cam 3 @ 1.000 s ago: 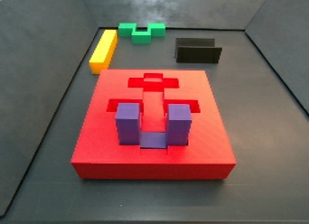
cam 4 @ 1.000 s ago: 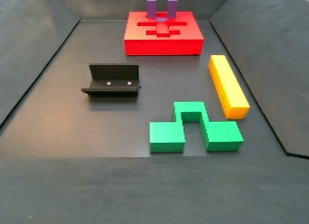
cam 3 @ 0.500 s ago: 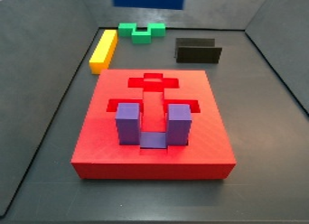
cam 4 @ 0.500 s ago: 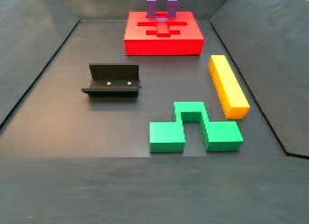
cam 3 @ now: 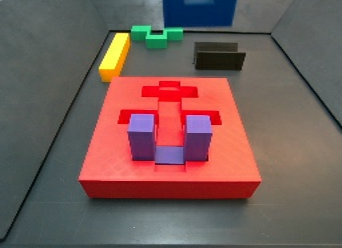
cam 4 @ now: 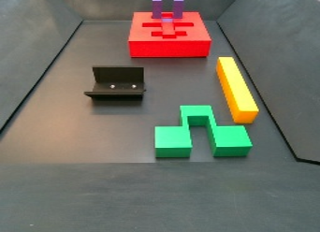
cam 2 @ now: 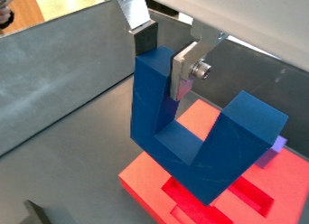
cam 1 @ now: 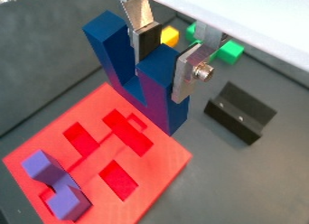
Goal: Pick up the blue object. Move up. Place the blue object on the fixture. Regrasp the blue object. Move to above the board. Insert the blue object.
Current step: Insert the blue object.
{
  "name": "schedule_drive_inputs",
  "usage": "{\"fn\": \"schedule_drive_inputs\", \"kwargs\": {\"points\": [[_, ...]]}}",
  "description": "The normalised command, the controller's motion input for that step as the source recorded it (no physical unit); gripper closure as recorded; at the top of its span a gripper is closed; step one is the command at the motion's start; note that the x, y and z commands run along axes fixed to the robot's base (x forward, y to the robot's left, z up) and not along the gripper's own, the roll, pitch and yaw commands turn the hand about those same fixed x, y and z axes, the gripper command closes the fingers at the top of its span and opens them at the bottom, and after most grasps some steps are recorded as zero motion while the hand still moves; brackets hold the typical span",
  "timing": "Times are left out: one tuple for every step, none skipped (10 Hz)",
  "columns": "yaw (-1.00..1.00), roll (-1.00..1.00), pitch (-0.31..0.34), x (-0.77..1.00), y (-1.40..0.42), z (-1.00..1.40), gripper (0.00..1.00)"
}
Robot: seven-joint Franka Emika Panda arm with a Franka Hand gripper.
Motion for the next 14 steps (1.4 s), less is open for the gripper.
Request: {"fn": "schedule_drive_inputs", "kwargs": {"points": [[0.41, -0.16, -0.029, -0.03, -0.1, -0.76, 1.0], [0.47, -0.18, -0.011, -0.12, -0.17, -0.67, 1.0], [0.49, -0.19, -0.04, -0.11, -0.11, -0.69, 1.0], [0.14, -0.09, -0.074, -0.13, 0.0, -0.72, 1.0], [0.0, -0.06, -0.086, -0.18, 0.0, -0.58, 1.0], [-0.28, -0.09, -0.007, -0.11, 0.03, -0.49, 1.0], [-0.36, -0.03, 0.053, -0.02, 0.0, -0.35, 1.0], [-0.31, -0.06, 0.073, -0.03, 0.01, -0.23, 1.0], [-0.14, -0.24, 0.0, -0.11, 0.06, -0.15, 1.0], [-0.06, -0.31, 0.0, -0.04, 0.16, -0.11, 1.0], [0.0, -0.44, 0.0, 0.0, 0.37, -0.03, 1.0], [0.0, -0.5, -0.021, 0.0, 0.43, 0.0, 1.0], [0.0, -0.5, -0.016, 0.0, 0.44, 0.0, 1.0], [0.0, -0.5, -0.026, -0.02, 0.37, 0.0, 1.0]]}}
